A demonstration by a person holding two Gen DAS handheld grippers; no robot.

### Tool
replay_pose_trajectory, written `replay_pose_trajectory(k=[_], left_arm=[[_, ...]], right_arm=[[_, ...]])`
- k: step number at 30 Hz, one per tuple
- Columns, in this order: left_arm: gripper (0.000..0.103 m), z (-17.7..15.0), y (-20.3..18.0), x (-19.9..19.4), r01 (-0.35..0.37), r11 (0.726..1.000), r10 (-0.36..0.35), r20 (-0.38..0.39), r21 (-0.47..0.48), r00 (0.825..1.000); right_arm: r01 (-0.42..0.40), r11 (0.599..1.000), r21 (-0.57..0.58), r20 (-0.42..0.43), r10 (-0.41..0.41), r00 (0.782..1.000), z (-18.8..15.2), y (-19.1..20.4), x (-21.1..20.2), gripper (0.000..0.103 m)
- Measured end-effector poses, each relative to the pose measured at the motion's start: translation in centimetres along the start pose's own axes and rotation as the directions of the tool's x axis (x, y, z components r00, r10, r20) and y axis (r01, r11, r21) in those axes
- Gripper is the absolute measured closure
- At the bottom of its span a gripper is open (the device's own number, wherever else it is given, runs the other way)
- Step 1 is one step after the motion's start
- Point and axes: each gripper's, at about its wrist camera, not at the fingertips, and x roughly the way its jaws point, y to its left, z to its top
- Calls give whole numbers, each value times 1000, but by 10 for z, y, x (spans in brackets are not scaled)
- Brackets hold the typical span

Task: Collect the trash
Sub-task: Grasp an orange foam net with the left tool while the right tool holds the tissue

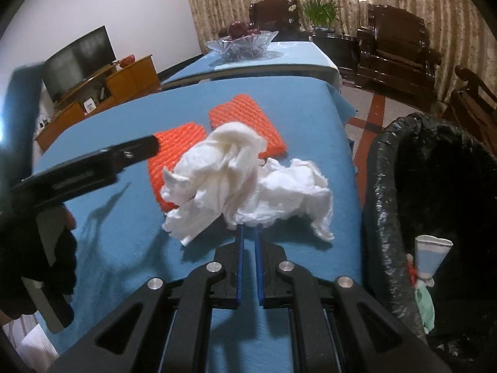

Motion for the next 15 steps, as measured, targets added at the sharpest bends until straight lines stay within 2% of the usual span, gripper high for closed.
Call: replay_pose_trajectory(k=[1,2,3,4,6,7,8,9,13,15], left_arm=[[40,0,-1,5,15,1000,-15,-16,-9,1000],[57,0,-1,10,27,999,-28,-30,-19,999],[66,-1,-1,16,52,998,-53,-50,-32,997],[70,-3,-1,20,56,998,-59,-60,-39,996],[83,-3,-1,20,72,996,-74,-43,-45,996],[90,-4,-3,18,75,996,-77,-38,-39,996],[91,-4,-5,16,67,997,-68,-25,-28,997],[91,-4,-7,12,67,998,-67,-12,-16,998],[92,-6,-5,-6,38,999,-38,29,17,999],[92,-6,5,-18,14,1000,-14,46,18,999]], right_arm=[[4,1000,-3,2,-4,1000,0,-1,-1,94],[8,1000,-4,3,-8,1000,0,-2,-1,93],[11,1000,-5,4,-11,1000,-1,-3,-2,93],[14,1000,-5,5,-14,1000,-2,-4,-4,89],[19,1000,0,19,-19,1000,-3,-5,-7,77],[24,1000,4,27,-24,999,-4,-7,-9,63],[28,1000,8,37,-28,999,-3,-7,-11,49],[27,1000,13,59,-28,998,-1,-6,-14,45],[10,999,31,102,-14,995,7,-3,-19,18],[5,999,36,102,-8,995,12,0,-15,17]])
